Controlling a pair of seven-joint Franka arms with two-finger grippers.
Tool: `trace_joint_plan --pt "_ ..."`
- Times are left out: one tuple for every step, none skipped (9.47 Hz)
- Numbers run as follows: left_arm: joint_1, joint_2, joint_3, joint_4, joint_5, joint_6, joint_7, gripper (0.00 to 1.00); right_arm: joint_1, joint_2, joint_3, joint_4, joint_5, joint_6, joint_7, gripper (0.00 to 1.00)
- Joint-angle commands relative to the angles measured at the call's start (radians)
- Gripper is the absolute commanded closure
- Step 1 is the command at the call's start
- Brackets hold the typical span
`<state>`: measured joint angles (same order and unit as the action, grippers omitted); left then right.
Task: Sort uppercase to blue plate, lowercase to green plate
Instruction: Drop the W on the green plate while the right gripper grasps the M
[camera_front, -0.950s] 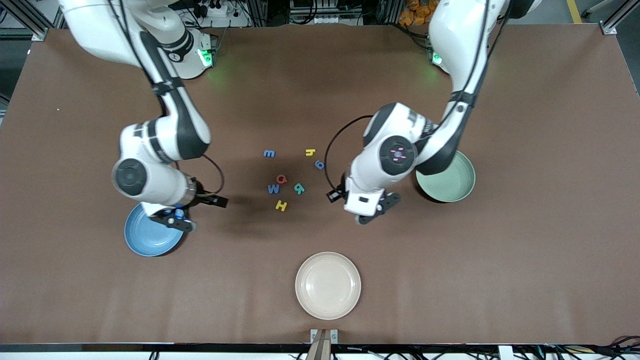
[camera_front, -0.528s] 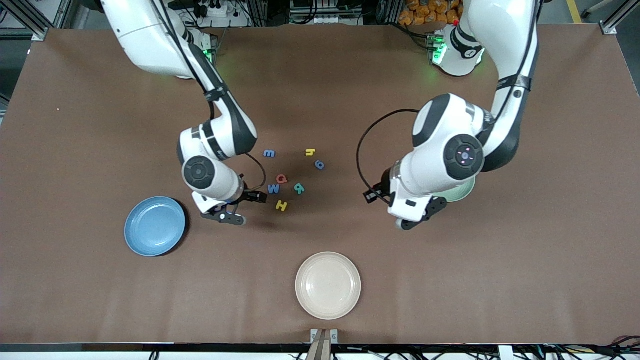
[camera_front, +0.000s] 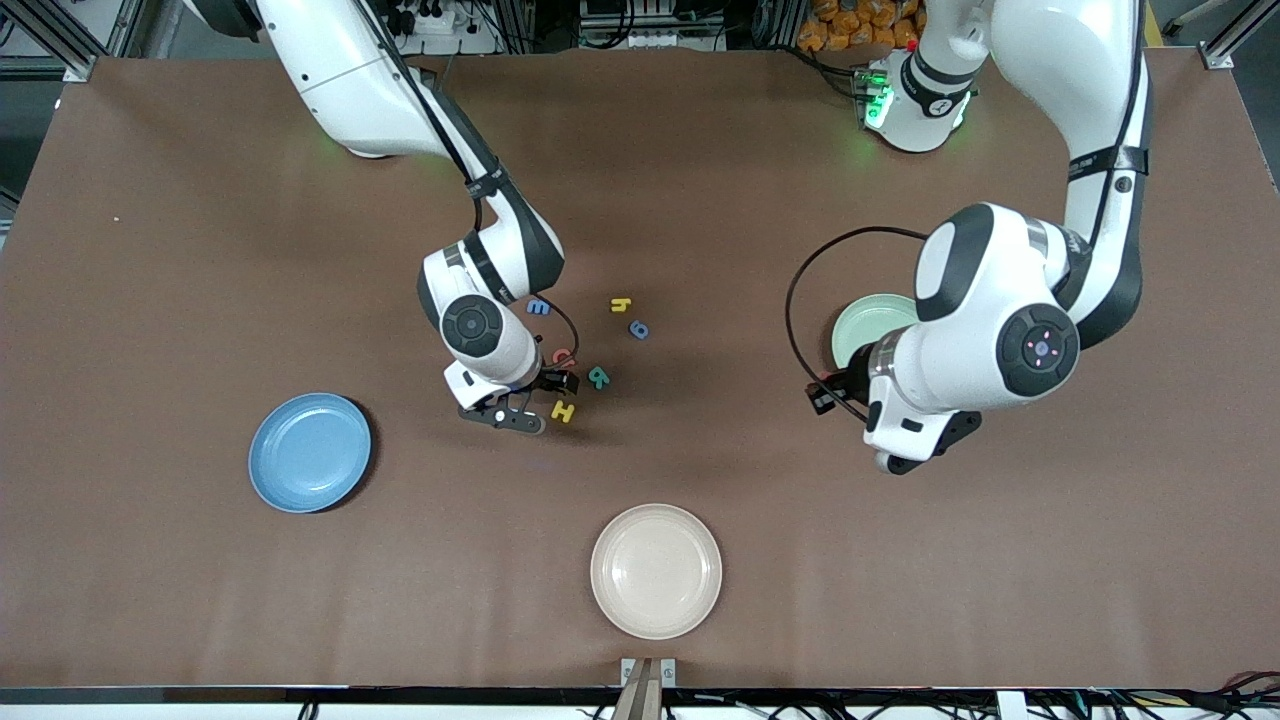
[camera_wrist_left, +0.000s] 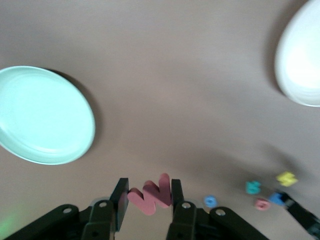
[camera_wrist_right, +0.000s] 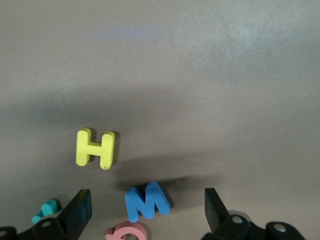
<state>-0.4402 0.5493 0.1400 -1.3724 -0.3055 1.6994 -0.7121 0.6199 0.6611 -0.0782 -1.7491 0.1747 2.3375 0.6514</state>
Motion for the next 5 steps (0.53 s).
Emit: trace_joint_plan --pt "0.008 -0.022 0.029 -0.155 0.048 0.014 0.097 0.9 0.024 -0.009 -0.009 -0.065 0.008 0.065 0.011 0.0" --pt "0.008 -0.029 0.041 -0.234 0.064 0.078 0.127 0.91 0.026 -0.009 -0.009 -0.073 0.006 0.066 0.011 0.0" --pt "0.009 -0.055 0.046 -0.346 0.072 0.17 0.17 0.91 0.029 -0.009 -0.009 -0.081 0.008 0.074 0.013 0.0" --pt "0.014 -0.109 0.046 -0.504 0.091 0.318 0.209 0.91 0.029 -0.009 -0.009 -0.082 0.008 0.078 0.014 0.0" --pt "0.032 -0.142 0.046 -0.628 0.104 0.439 0.25 0.92 0.033 -0.009 -0.009 -0.086 0.008 0.083 0.028 0.0"
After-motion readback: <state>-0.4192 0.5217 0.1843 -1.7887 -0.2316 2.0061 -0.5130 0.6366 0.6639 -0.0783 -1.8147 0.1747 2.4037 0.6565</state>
